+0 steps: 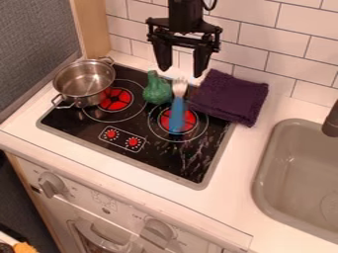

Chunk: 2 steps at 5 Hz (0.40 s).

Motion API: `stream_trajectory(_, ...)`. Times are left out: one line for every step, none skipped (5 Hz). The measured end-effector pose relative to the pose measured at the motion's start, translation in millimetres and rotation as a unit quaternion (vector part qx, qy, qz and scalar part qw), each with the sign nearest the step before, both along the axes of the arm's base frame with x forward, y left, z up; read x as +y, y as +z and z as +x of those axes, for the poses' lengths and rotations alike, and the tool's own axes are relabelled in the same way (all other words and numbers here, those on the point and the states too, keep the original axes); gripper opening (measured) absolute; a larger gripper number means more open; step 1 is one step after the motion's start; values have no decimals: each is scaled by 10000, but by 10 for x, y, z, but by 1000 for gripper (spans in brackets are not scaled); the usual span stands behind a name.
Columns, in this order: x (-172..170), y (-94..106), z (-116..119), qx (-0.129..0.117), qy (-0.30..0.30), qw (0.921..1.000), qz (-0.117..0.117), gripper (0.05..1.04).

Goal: Put the blue fork in between the green object and purple cloth

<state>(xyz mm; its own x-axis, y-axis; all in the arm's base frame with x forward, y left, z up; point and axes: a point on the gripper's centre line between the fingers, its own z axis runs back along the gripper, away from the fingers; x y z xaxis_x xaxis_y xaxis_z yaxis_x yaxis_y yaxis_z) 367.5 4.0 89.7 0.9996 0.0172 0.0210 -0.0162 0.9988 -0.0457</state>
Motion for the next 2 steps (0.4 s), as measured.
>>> stream_trajectory(-19, -59, 2, -69, -53, 9996, 278, 1007)
stream_trajectory(13, -112, 8, -157, -120, 9986, 486, 1000)
